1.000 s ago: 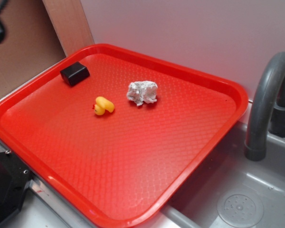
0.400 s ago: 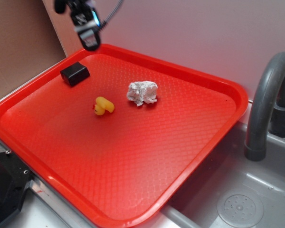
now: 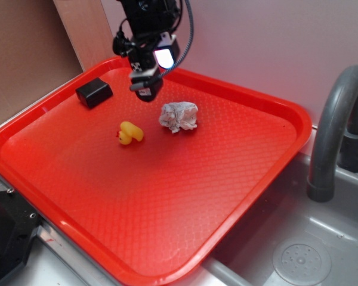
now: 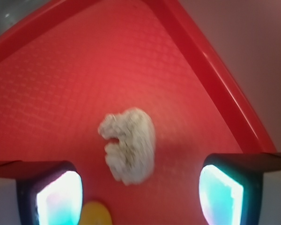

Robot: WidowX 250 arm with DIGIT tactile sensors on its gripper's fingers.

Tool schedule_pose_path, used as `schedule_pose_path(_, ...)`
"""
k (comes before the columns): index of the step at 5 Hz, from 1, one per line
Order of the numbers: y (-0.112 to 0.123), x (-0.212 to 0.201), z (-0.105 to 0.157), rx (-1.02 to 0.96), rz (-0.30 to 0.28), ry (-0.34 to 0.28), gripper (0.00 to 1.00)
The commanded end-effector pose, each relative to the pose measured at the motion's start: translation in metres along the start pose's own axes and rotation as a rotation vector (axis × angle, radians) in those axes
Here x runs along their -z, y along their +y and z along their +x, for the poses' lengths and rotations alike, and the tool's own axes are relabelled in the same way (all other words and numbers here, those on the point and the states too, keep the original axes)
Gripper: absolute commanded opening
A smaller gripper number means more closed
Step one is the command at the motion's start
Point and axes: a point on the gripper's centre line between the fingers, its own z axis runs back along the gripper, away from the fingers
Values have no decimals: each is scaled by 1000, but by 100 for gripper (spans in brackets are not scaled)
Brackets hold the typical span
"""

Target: Grab the white paper.

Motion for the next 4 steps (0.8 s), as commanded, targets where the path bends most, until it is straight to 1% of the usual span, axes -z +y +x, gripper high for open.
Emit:
schedule_pose_path(1, -12, 47, 28, 5, -6, 105, 100)
schedule_pose_path(2, -11, 74, 27, -89, 11, 208, 100)
schedule_pose_path(3, -19, 74, 25, -86, 2, 188, 0)
schedule_pose_path(4, -31, 28, 26, -223, 118, 212, 0)
